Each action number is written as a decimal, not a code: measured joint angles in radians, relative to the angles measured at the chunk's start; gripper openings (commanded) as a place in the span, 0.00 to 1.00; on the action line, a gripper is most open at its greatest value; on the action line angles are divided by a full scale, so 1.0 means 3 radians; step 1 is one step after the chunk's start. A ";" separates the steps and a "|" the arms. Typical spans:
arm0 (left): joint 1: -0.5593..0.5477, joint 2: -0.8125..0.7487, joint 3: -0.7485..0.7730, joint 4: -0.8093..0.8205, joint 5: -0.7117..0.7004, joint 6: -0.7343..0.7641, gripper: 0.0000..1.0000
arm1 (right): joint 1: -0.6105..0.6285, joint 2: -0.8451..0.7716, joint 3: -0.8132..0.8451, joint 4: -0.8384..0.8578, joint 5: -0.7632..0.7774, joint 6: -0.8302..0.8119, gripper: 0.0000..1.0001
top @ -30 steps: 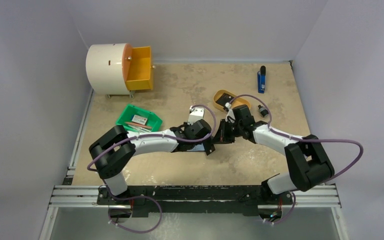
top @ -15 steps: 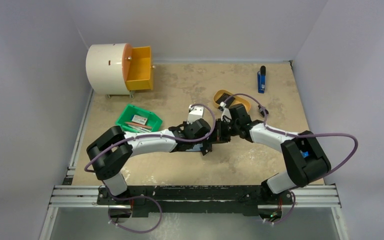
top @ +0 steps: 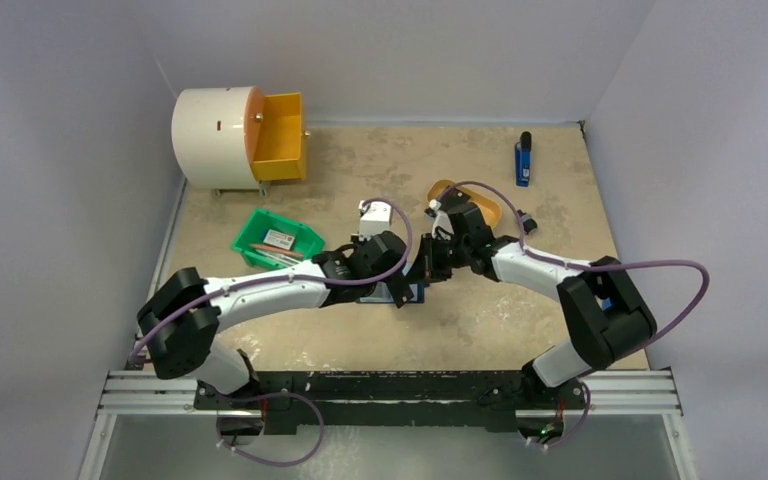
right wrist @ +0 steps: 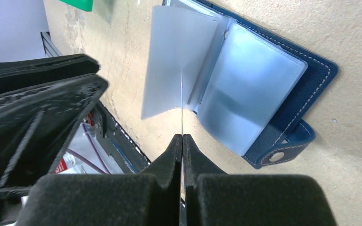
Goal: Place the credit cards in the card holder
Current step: Turn over the card slot in the card holder.
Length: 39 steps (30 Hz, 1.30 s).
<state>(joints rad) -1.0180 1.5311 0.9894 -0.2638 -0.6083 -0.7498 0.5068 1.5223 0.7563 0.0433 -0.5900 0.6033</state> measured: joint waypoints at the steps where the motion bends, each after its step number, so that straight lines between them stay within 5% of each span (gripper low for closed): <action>1: 0.0000 -0.0051 -0.0015 -0.0013 -0.0014 -0.0008 0.19 | 0.0017 0.0027 0.0015 0.0005 0.0001 0.0001 0.00; 13: 0.0000 -0.0230 -0.0286 0.0051 -0.0046 -0.0122 0.17 | 0.0144 0.0388 0.0196 0.0062 0.0056 0.0079 0.00; 26: 0.0067 0.0181 -0.0464 0.0151 -0.0071 -0.0261 0.12 | 0.0113 -0.0234 -0.0045 0.0001 0.0506 0.0378 0.00; 39: 0.0098 0.0193 -0.0537 0.0155 -0.0122 -0.0354 0.12 | 0.0036 0.0053 -0.0111 0.0142 0.0387 0.0411 0.00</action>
<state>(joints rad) -0.9886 1.5890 0.8284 -0.2173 -0.6449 -0.8558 0.5175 1.5383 0.7231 0.0860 -0.4740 0.7265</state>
